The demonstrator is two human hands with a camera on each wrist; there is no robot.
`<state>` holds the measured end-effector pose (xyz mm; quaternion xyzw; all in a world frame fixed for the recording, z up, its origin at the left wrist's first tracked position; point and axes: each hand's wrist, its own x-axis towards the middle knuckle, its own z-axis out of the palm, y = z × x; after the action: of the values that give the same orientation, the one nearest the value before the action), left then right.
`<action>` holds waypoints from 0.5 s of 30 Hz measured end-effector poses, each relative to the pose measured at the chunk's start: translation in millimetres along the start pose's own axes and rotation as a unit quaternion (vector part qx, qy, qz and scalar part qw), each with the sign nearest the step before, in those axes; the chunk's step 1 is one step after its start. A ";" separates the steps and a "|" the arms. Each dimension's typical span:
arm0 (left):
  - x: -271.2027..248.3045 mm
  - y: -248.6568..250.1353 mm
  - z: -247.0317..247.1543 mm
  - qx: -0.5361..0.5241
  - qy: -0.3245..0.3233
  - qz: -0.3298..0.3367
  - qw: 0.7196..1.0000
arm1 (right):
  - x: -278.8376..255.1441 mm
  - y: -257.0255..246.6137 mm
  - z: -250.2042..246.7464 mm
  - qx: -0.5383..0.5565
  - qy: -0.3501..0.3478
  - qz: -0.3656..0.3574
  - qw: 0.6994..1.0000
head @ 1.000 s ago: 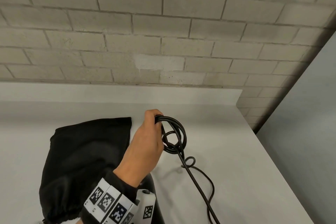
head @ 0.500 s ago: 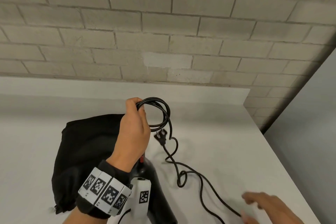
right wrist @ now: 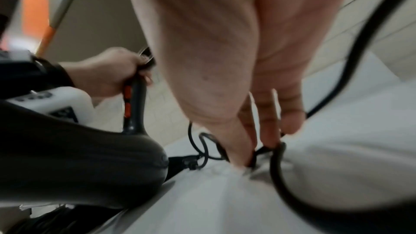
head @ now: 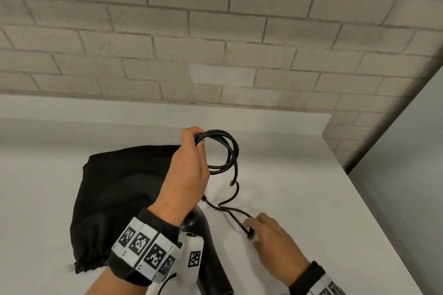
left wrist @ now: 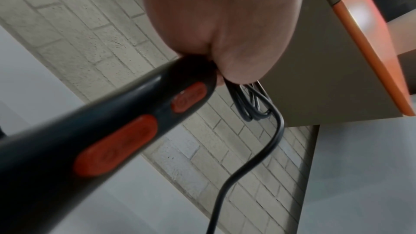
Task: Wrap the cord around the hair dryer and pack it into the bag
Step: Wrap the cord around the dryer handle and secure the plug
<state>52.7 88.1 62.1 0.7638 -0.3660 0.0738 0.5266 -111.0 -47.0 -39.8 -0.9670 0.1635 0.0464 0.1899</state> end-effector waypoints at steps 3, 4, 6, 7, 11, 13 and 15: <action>-1.7 1.1 -0.4 -0.003 -0.007 -0.001 1.000 | 1.0 4.7 -1.3 -0.007 0.062 -0.016 0.998; -2.0 0.5 -1.4 -0.002 -0.010 -0.004 1.000 | -0.6 6.1 -4.8 0.001 0.083 -0.026 0.996; -2.6 -1.5 -4.8 -0.005 -0.011 -0.005 1.000 | -6.9 6.9 -17.5 0.059 0.119 -0.050 0.990; -3.6 -3.3 -6.9 -0.008 -0.012 -0.004 1.000 | -11.0 6.2 -25.4 0.109 0.139 -0.063 0.982; -10.2 -9.1 -17.6 -0.037 -0.023 0.020 0.999 | -26.1 -6.0 -65.8 0.359 0.124 -0.077 0.922; -13.8 -8.5 -22.9 -0.050 -0.045 0.034 0.997 | -30.7 -9.7 -80.7 0.463 0.095 -0.063 0.879; -18.2 -5.0 -27.0 -0.063 -0.068 0.049 0.995 | -33.5 -12.2 -89.4 0.512 0.088 -0.057 0.853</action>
<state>50.1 120.9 61.1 0.7136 -0.4417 0.0245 0.5432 -136.0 -60.5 52.1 -0.7406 0.1249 -0.1399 0.6453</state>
